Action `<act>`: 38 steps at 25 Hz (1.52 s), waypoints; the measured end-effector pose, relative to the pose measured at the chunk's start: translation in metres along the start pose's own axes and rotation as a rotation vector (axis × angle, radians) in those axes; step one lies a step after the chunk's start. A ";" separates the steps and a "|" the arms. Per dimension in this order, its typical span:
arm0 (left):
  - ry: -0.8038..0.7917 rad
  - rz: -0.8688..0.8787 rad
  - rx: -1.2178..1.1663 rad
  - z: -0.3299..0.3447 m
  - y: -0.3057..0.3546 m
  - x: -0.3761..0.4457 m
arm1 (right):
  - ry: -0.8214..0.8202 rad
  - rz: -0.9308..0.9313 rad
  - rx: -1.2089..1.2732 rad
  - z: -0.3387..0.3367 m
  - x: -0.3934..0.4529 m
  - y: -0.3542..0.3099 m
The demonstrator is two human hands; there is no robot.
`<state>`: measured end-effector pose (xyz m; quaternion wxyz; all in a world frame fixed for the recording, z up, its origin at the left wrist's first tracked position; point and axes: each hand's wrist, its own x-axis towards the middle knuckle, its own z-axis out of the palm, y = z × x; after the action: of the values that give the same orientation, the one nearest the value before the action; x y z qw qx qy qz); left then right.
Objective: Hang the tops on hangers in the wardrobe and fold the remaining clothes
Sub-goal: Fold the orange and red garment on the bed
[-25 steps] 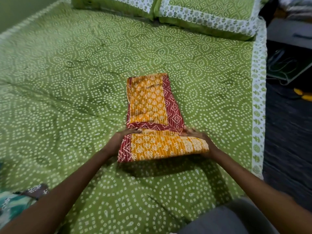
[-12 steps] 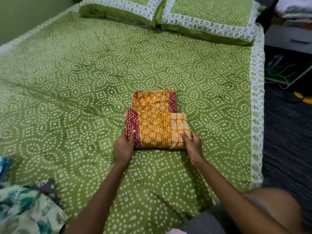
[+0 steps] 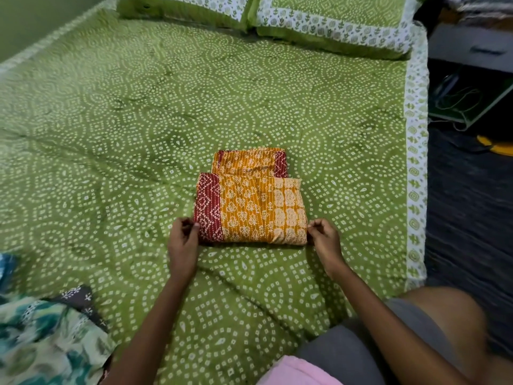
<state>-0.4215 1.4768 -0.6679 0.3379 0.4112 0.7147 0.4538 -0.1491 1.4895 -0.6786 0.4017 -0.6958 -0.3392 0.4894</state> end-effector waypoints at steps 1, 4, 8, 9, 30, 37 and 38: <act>0.003 -0.015 0.009 -0.001 -0.005 -0.007 | -0.022 -0.010 0.019 0.000 -0.006 0.002; 0.056 -0.005 0.080 -0.001 -0.016 -0.022 | -0.030 0.038 0.142 0.002 -0.011 -0.001; 0.131 -0.020 0.112 0.004 -0.015 -0.035 | -0.061 0.116 0.164 0.003 -0.005 -0.007; 0.152 -0.058 0.093 0.006 -0.012 -0.036 | -0.053 0.117 0.137 0.004 -0.004 -0.007; 0.144 -0.189 0.080 0.013 0.002 -0.032 | -0.037 -0.019 0.142 -0.002 -0.022 0.015; -0.098 0.203 0.300 -0.012 0.020 -0.024 | -0.023 -0.076 0.088 -0.024 -0.005 -0.016; -0.146 0.278 0.352 -0.017 0.020 -0.019 | -0.018 -0.093 0.074 -0.028 -0.001 -0.022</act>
<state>-0.4220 1.4589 -0.6412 0.2458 0.5900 0.6929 0.3336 -0.1250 1.4917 -0.6532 0.4464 -0.6597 -0.3562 0.4885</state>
